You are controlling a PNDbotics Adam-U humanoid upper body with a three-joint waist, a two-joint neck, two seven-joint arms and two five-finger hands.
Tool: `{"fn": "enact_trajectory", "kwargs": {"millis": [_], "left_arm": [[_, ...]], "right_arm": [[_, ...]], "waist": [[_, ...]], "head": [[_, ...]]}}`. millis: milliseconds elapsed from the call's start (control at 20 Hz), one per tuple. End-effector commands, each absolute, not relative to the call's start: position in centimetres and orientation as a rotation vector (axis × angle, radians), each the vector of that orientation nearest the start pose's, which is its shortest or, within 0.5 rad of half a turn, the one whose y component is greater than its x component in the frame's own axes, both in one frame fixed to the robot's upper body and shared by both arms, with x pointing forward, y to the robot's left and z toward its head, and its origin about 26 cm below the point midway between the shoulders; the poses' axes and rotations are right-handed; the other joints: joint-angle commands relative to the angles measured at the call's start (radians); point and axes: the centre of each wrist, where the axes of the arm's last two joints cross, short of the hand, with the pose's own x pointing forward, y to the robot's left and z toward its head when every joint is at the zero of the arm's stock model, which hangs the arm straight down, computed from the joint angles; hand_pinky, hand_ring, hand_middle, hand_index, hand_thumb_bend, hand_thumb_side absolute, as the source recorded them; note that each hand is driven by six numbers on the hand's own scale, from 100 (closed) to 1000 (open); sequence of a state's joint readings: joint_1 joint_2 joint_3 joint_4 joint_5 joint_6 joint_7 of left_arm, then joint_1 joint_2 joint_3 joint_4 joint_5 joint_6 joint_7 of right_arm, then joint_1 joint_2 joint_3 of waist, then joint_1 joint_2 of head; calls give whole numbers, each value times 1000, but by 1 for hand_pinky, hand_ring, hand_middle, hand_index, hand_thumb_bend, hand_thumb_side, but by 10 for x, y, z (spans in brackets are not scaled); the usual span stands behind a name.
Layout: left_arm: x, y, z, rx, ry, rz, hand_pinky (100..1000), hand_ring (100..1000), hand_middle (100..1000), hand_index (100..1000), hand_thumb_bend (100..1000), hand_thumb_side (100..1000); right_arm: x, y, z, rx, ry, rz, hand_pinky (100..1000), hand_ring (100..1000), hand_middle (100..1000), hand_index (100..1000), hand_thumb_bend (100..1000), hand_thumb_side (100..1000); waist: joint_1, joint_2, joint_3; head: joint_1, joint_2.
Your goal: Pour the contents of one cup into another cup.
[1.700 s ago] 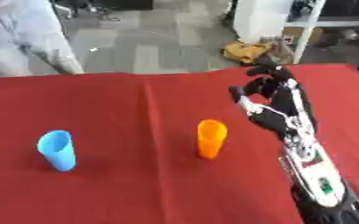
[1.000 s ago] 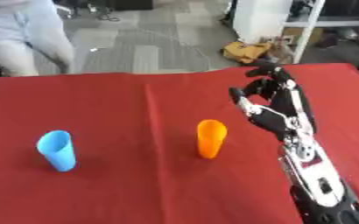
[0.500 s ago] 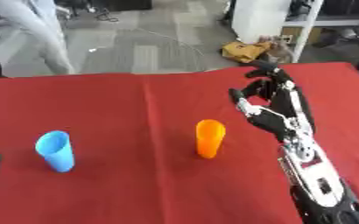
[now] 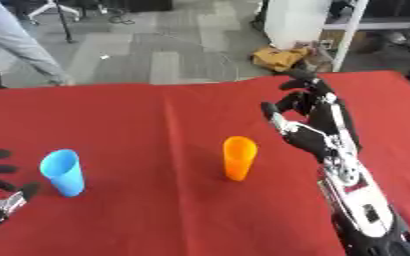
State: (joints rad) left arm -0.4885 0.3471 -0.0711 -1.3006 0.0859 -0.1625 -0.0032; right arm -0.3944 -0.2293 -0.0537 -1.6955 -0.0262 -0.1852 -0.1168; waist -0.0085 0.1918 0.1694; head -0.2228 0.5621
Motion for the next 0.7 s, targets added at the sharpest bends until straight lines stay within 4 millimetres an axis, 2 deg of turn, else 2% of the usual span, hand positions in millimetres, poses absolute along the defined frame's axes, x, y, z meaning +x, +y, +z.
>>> {"fn": "enact_trajectory", "kwargs": {"millis": [50, 700], "left_arm": [[407, 279, 95, 160, -1917, -330, 524, 684, 743, 749, 730, 100], [435, 251, 84, 169, -1892, -309, 510, 659, 742, 773, 767, 100]], "right_arm": [[353, -262, 160, -157, -2293, 112, 488, 496, 592, 789, 467, 100], [354, -258, 159, -139, -2294, 115, 486, 493, 591, 789, 468, 100]], "waist": [[0, -11, -4], [-8, 4, -20]], "head": [[4, 8], [12, 7]]}}
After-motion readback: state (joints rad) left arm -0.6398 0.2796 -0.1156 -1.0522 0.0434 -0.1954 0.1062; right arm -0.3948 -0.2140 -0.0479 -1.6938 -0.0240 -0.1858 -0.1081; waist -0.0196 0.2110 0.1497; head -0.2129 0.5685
